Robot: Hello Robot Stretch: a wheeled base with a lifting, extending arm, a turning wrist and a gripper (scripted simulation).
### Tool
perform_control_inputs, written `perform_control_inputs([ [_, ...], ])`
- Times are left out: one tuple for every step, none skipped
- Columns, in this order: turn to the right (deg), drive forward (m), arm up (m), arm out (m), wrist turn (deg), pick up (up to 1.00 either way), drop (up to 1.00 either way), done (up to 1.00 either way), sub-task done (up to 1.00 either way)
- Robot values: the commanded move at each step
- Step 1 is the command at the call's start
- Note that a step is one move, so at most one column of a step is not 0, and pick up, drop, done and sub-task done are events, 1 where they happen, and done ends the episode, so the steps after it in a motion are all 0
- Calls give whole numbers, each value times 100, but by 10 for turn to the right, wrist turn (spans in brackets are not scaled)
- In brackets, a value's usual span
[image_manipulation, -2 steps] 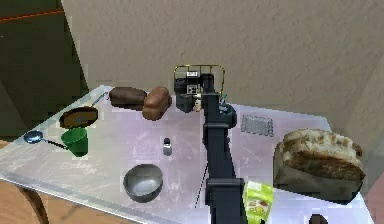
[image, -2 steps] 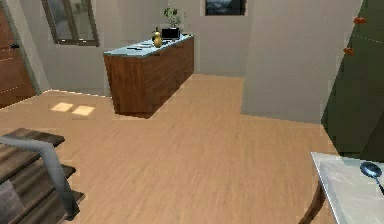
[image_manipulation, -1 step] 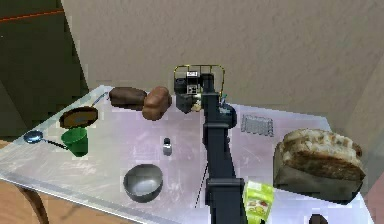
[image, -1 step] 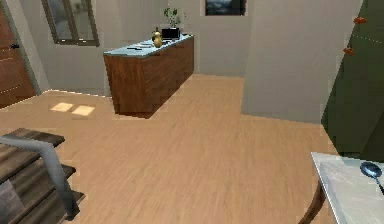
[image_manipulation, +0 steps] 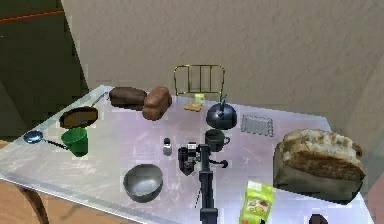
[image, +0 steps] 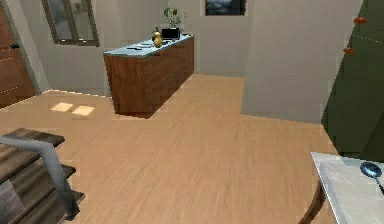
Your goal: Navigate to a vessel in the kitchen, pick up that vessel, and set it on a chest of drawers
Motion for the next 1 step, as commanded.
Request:
perform_control_inputs([
  [0, 0, 0, 0, 0, 100, 0, 0, 0],
])
